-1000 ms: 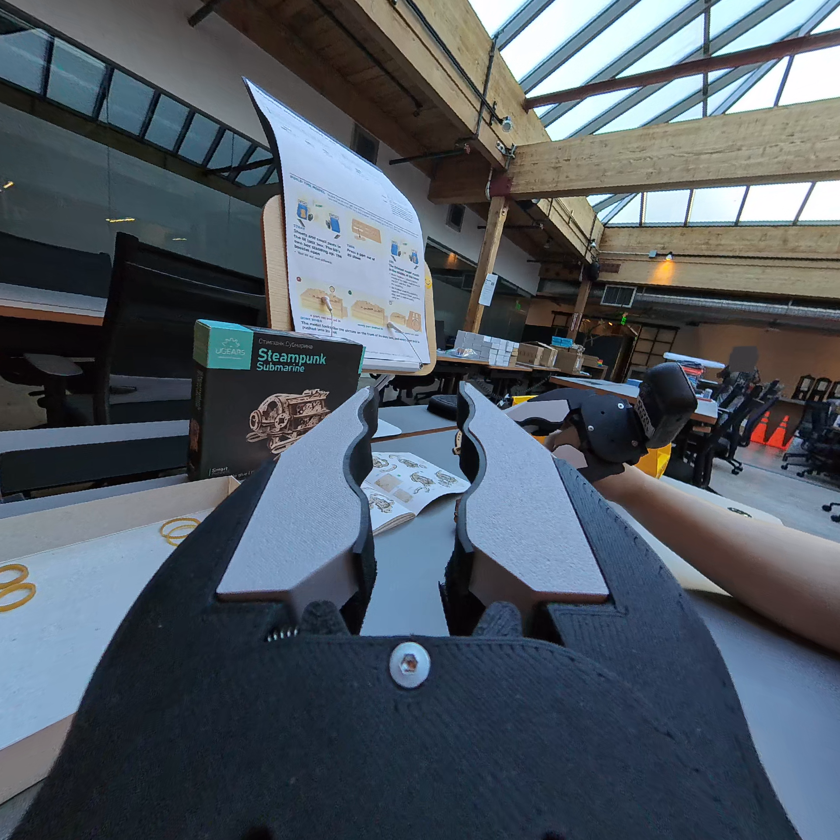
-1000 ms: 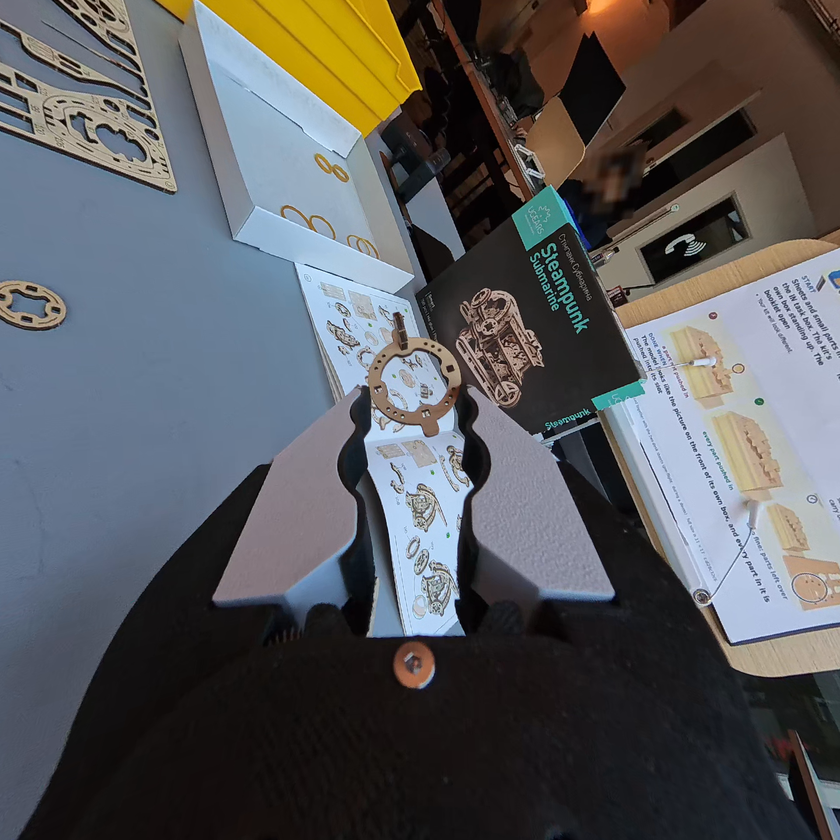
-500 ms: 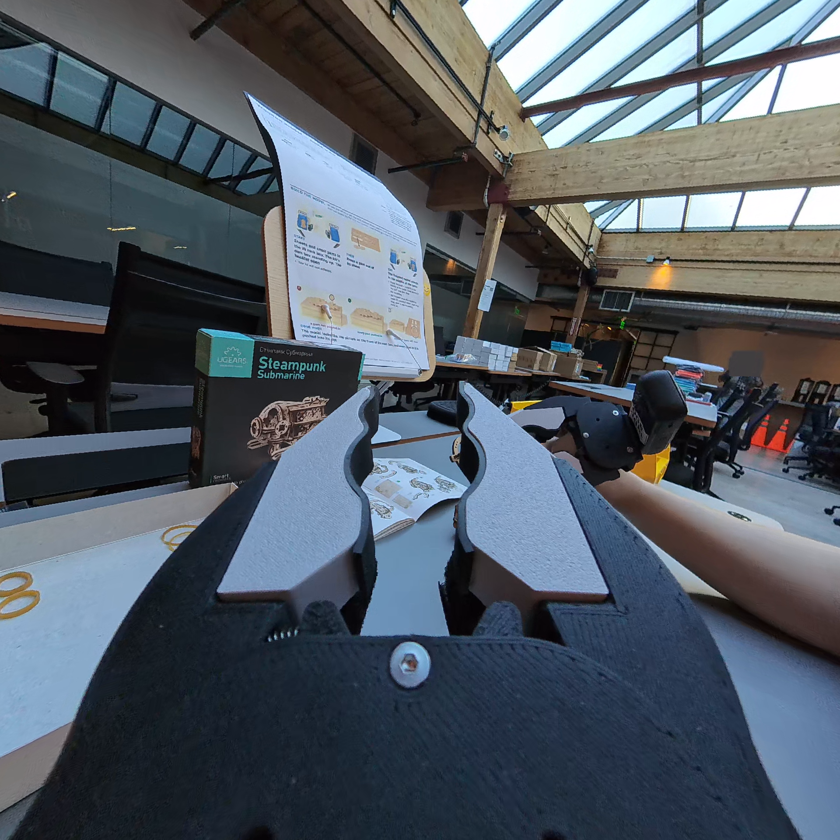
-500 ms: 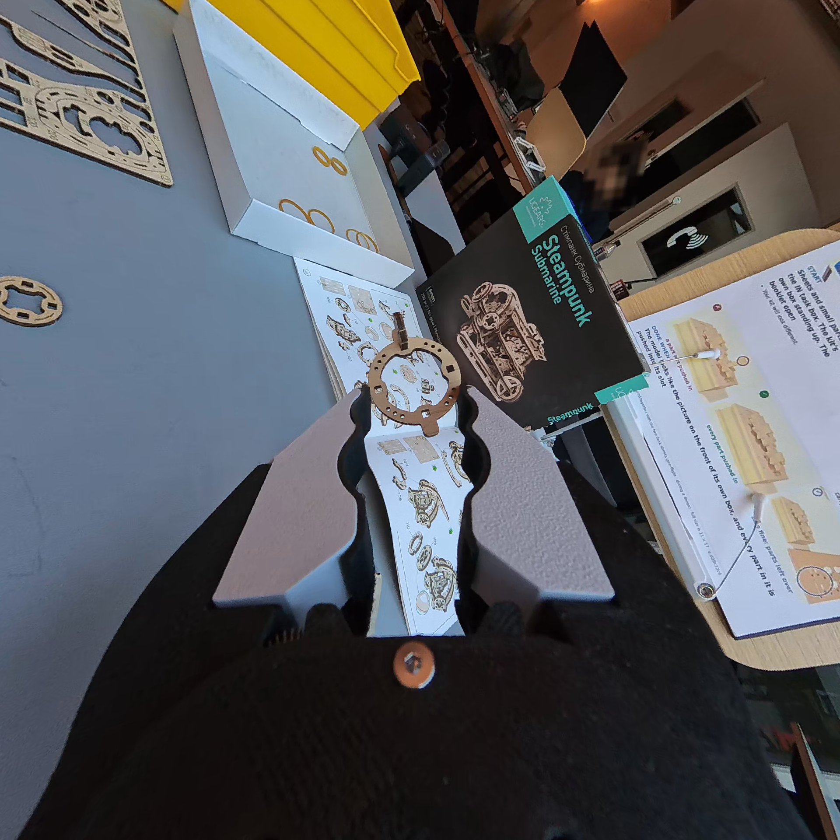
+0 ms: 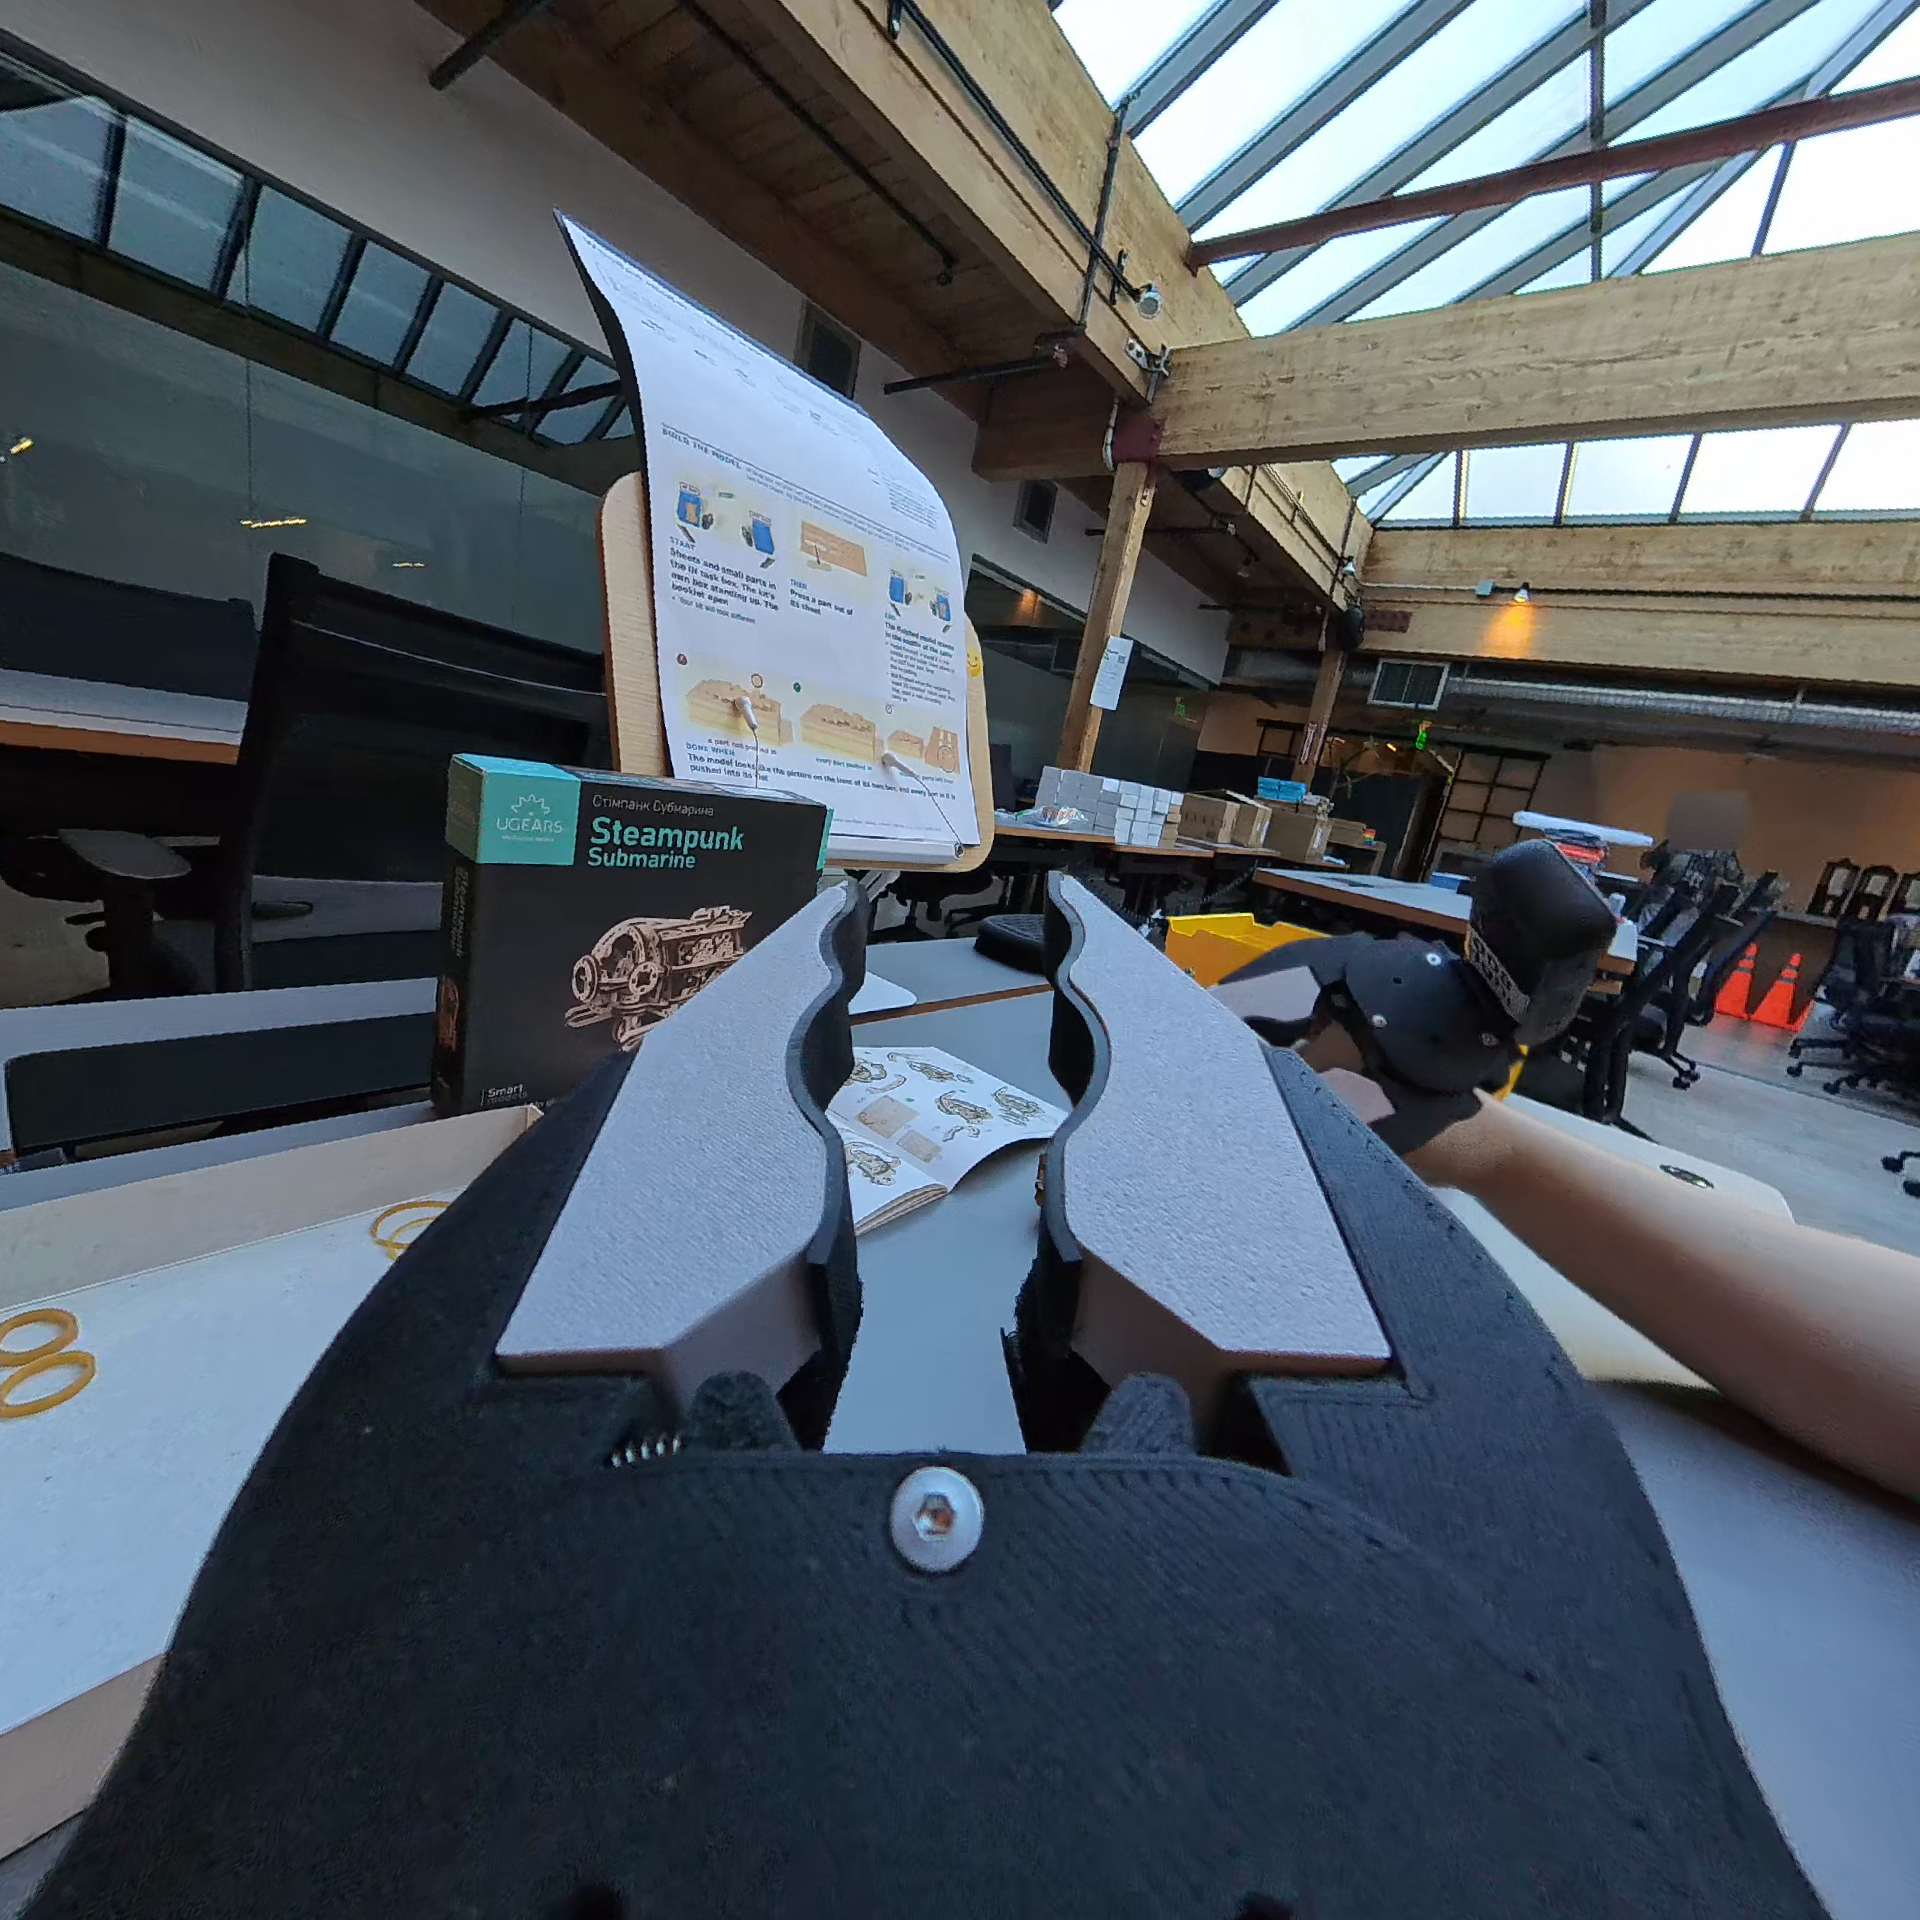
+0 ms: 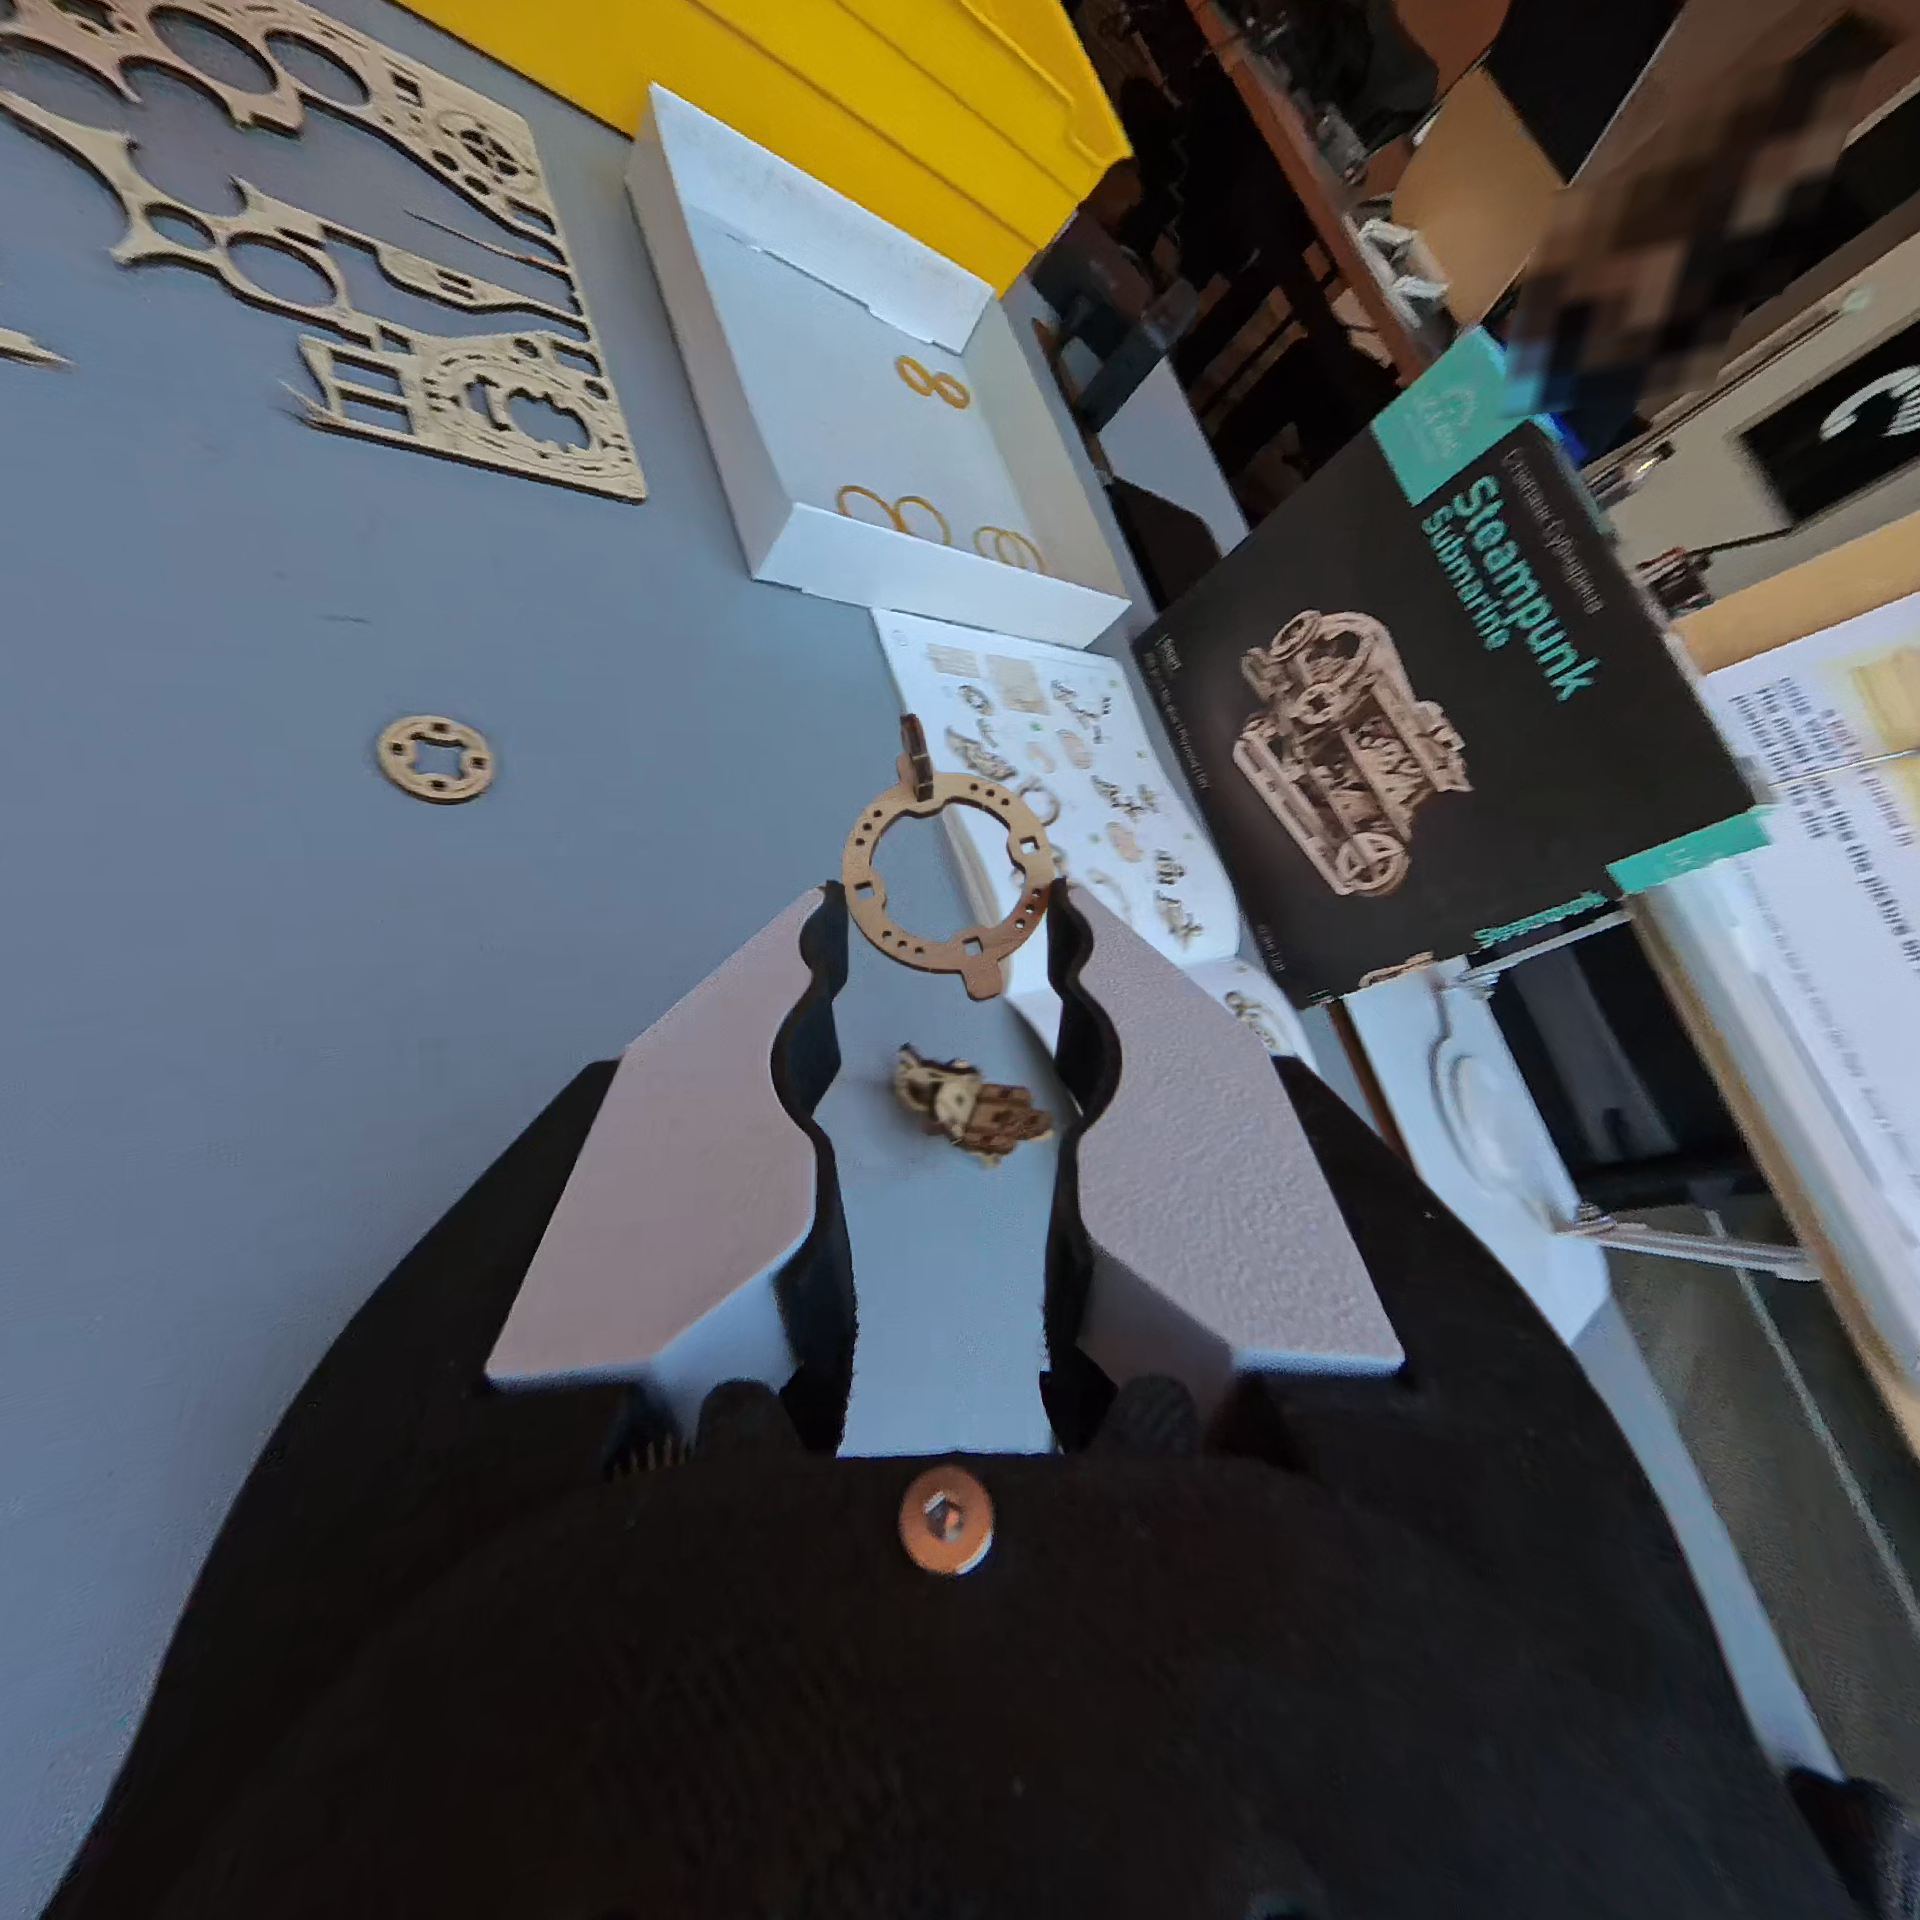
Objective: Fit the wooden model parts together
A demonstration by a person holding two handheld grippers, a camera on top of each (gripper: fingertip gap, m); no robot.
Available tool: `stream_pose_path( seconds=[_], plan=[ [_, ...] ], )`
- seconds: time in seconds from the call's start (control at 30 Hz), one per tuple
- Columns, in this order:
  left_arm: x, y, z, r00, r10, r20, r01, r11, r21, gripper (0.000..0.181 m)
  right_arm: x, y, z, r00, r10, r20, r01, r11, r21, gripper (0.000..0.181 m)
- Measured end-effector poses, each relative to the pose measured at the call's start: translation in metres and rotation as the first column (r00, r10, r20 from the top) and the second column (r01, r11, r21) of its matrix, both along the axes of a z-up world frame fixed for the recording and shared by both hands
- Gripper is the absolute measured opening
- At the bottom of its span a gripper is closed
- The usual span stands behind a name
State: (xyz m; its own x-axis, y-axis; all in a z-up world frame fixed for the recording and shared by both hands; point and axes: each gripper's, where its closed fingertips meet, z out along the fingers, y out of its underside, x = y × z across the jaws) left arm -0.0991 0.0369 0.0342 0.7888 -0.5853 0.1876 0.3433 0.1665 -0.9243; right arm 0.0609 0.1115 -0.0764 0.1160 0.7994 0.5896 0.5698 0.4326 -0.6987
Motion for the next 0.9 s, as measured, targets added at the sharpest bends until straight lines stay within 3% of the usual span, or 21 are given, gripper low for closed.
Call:
stream_pose_path(
  seconds=[0.13, 0.3, 0.53, 0.67, 0.77, 0.9],
  plan=[
    [0.003, -0.001, 0.002, 1.000, -0.020, 0.010, 0.020, 1.000, -0.001, 0.032, 0.014, -0.035, -0.033, 0.996, 0.018, 0.085, 0.004, 0.968, -0.250, 0.037],
    [0.005, -0.003, 0.003, 0.999, -0.035, 0.007, 0.035, 0.999, -0.003, 0.032, 0.025, -0.078, -0.057, 0.996, 0.074, 0.042, -0.038, 0.831, -0.555, 0.037],
    [0.016, 0.001, -0.007, 0.996, -0.088, -0.014, 0.087, 0.995, -0.046, 0.031, 0.027, -0.086, -0.082, 0.989, 0.089, 0.121, 0.000, 0.805, -0.593, 0.037],
    [0.025, 0.003, -0.015, 0.990, -0.135, -0.031, 0.131, 0.987, -0.088, 0.031, 0.026, -0.085, -0.081, 0.992, 0.079, 0.100, -0.002, 0.794, -0.608, 0.038],
    [0.029, 0.004, -0.019, 0.988, -0.143, -0.051, 0.137, 0.985, -0.100, 0.031, 0.027, -0.087, -0.078, 0.993, 0.083, 0.081, -0.013, 0.778, -0.628, 0.049],
    [0.031, 0.003, -0.019, 0.987, -0.146, -0.062, 0.139, 0.985, -0.102, 0.030, 0.023, -0.092, -0.058, 0.991, 0.134, 0.004, -0.102, 0.771, -0.628, 0.051]
  ],
)
